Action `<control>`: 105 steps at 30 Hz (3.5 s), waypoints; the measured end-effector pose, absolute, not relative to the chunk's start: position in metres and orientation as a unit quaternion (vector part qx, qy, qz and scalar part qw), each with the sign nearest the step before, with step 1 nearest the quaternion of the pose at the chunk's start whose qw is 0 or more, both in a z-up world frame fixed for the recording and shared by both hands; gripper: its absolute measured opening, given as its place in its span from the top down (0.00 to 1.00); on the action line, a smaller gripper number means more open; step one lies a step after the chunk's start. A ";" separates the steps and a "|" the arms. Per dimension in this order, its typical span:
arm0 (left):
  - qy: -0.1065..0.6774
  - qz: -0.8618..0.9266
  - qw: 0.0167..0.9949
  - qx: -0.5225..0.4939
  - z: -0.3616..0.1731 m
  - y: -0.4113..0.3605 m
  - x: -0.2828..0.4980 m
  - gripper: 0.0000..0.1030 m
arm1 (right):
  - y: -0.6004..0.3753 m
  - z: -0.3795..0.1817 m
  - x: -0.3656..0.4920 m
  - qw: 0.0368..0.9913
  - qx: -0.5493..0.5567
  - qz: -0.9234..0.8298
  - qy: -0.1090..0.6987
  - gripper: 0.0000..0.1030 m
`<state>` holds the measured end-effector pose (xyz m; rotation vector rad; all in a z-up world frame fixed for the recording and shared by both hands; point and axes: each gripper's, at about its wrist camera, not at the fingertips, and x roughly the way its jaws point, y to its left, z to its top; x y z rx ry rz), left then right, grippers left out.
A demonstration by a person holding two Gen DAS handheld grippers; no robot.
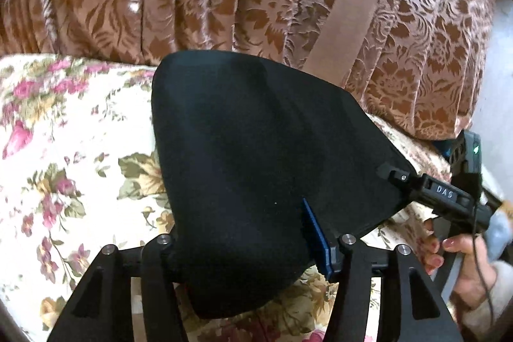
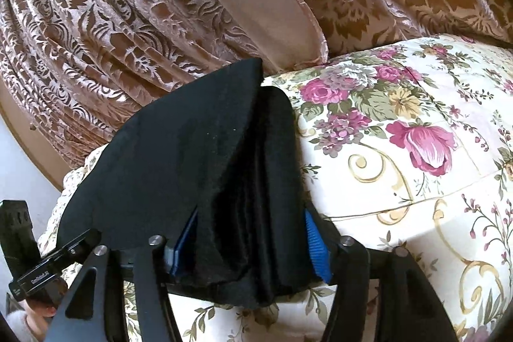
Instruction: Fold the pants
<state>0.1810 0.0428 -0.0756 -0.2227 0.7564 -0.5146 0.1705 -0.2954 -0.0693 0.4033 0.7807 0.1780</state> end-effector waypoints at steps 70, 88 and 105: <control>0.313 -0.019 0.950 -0.009 -0.024 0.039 0.002 0.02 | -0.202 0.004 -0.011 0.945 0.043 -0.021 0.325 0.21; 0.332 -0.006 0.943 -0.003 -0.028 0.040 0.000 0.02 | -0.194 0.011 -0.020 0.947 0.037 -0.009 0.319 0.21; 0.347 -0.013 0.938 -0.006 -0.031 0.039 0.002 0.02 | -0.194 0.009 -0.019 0.946 0.037 -0.005 0.321 0.21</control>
